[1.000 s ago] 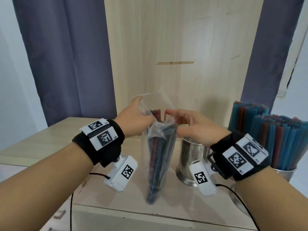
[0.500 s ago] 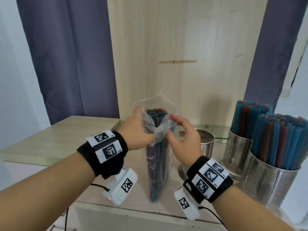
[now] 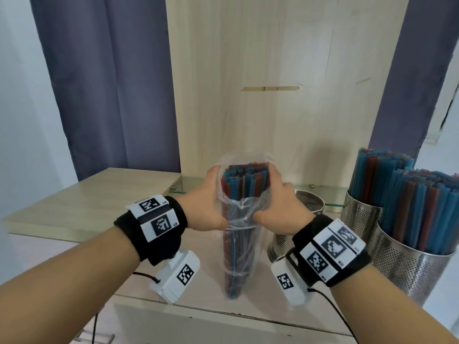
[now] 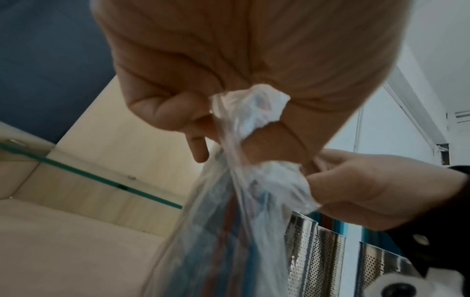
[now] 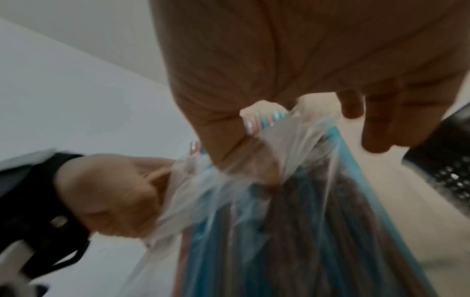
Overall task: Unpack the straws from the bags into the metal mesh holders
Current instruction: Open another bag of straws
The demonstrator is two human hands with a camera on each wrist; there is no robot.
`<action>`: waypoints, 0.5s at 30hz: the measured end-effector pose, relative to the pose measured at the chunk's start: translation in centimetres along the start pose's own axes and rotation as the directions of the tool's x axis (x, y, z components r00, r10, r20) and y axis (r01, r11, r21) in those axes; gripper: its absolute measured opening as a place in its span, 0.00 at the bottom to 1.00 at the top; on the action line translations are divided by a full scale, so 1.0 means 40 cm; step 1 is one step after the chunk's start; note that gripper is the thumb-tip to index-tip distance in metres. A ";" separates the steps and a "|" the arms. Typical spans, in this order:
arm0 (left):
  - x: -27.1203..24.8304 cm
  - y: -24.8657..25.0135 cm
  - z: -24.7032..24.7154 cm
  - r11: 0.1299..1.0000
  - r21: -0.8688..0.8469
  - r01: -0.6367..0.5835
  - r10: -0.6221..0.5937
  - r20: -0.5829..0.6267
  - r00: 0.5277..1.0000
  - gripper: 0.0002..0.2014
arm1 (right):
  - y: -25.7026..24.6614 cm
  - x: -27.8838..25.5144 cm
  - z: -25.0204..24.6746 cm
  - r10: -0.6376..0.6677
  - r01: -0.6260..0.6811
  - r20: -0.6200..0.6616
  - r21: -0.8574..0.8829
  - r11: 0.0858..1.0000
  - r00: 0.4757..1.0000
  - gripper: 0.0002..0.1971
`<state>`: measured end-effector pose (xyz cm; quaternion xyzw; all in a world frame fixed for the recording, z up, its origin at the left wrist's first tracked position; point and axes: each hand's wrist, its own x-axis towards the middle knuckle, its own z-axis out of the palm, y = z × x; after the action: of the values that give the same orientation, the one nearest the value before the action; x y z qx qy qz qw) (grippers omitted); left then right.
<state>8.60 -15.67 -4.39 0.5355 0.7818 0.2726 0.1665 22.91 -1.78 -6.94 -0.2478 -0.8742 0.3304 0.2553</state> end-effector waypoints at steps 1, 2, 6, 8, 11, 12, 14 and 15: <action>0.004 -0.003 -0.001 1.000 0.000 -0.013 0.013 0.018 1.000 0.62 | -0.004 0.006 -0.011 0.037 -0.034 0.031 -0.098 0.995 0.999 0.62; 0.008 -0.006 -0.002 1.000 -0.012 -0.028 0.029 0.020 0.999 0.63 | -0.009 0.011 -0.022 0.030 -0.022 0.061 -0.120 0.992 0.998 0.66; 0.025 -0.013 -0.011 0.990 -0.037 -0.137 0.133 -0.089 0.987 0.68 | -0.011 0.029 -0.056 -0.088 0.050 0.203 0.183 0.982 0.975 0.68; 0.038 -0.027 -0.015 0.980 -0.097 -0.176 0.167 -0.090 0.982 0.69 | -0.017 0.031 -0.057 -0.101 0.047 0.249 0.216 0.975 0.963 0.69; 0.048 -0.051 -0.018 0.968 -0.166 -0.188 0.181 -0.057 0.982 0.73 | -0.012 0.043 -0.057 -0.086 0.023 0.305 0.204 0.979 0.948 0.68; 0.050 -0.060 -0.019 0.967 -0.185 -0.174 0.169 -0.045 0.985 0.73 | -0.011 0.046 -0.059 -0.067 0.002 0.332 0.193 0.981 0.941 0.67; 0.051 -0.077 -0.019 0.958 -0.246 -0.149 0.154 0.001 0.988 0.72 | -0.003 0.055 -0.063 -0.031 -0.049 0.391 0.192 0.980 0.920 0.66; 0.050 -0.082 -0.018 0.950 -0.272 -0.154 0.168 0.028 0.985 0.71 | 0.001 0.058 -0.061 -0.013 -0.075 0.430 0.189 0.979 0.903 0.67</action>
<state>5.03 -14.90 -5.76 0.5766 0.6869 0.3750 0.2346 22.68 0.77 -4.72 -0.1559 -0.8670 0.4673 0.0751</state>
